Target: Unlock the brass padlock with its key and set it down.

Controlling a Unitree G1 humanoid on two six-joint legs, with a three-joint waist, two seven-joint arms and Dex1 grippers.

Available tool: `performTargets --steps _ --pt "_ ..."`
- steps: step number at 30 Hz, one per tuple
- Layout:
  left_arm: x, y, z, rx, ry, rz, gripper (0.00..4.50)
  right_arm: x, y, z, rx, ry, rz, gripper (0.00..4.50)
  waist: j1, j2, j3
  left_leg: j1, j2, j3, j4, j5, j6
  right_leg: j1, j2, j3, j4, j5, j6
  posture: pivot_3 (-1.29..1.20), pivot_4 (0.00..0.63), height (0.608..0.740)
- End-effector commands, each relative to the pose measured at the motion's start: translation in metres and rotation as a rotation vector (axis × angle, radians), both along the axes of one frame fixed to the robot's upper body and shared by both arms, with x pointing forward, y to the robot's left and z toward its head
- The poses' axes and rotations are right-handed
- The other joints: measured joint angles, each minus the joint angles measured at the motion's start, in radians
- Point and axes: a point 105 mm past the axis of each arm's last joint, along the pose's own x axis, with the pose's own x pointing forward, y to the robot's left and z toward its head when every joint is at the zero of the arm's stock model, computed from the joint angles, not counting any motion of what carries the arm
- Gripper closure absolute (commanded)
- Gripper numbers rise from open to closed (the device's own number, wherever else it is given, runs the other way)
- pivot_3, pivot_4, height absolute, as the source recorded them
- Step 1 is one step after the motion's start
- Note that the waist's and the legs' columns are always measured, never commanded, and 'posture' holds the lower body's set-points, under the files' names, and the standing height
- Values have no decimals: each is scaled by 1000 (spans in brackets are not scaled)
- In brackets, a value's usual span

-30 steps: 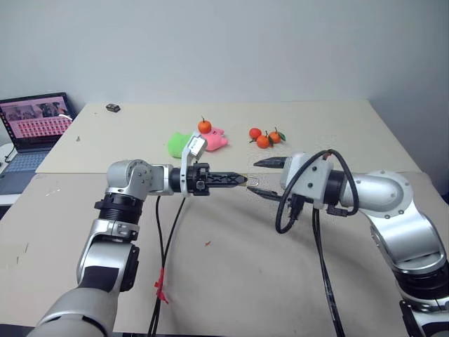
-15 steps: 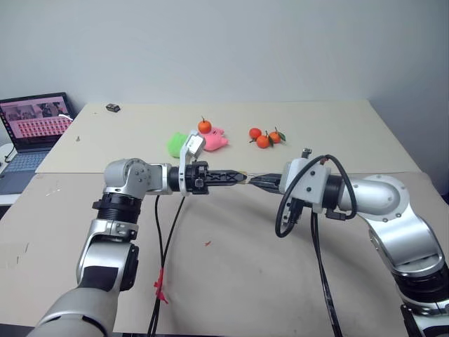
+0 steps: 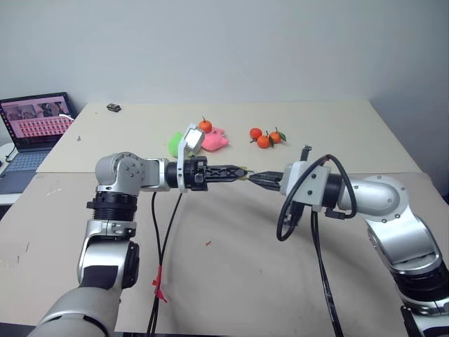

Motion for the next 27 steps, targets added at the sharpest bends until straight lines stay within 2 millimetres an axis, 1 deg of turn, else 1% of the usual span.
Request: performTargets --steps 1,5,9,14,20,23,27 --pt "-14 -7 38 -113 -111 -86 4447 8 -5 -10 -26 20 -31 4451 0 0 0 0 0 0 0 0 0 0 0 0 0 0 0 0 150 660" --pt "-16 -7 36 -111 -106 -81 4447 10 -7 -7 -27 16 -29 4451 0 0 0 0 0 0 0 1 -1 0 0 0 0 0 0 0 150 660" --pt "-17 -7 35 -112 -101 -77 4447 10 -7 7 -6 4 -18 4451 0 0 0 0 0 0 0 1 -2 0 0 0 0 0 0 0 150 660" --pt "-16 -9 35 -118 -98 -76 4447 15 -9 16 -13 -17 -18 4451 1 0 0 0 0 0 0 2 -3 0 0 0 0 0 0 0 150 660" --pt "-17 -10 34 -121 -95 -76 4447 19 -17 19 -39 -23 -31 4451 0 0 0 0 0 0 0 2 -3 0 0 0 0 0 0 0 150 660" --pt "-16 -9 32 -119 -93 -73 4447 21 -21 20 -54 -28 -37 4451 0 0 0 0 0 0 0 2 -3 0 0 0 0 2 -3 0 150 660" --pt "-15 -8 32 -120 -93 -72 4447 21 -23 16 -62 -24 -34 4451 1 -1 0 0 0 0 0 2 -4 0 -1 0 0 2 -3 0 150 660"
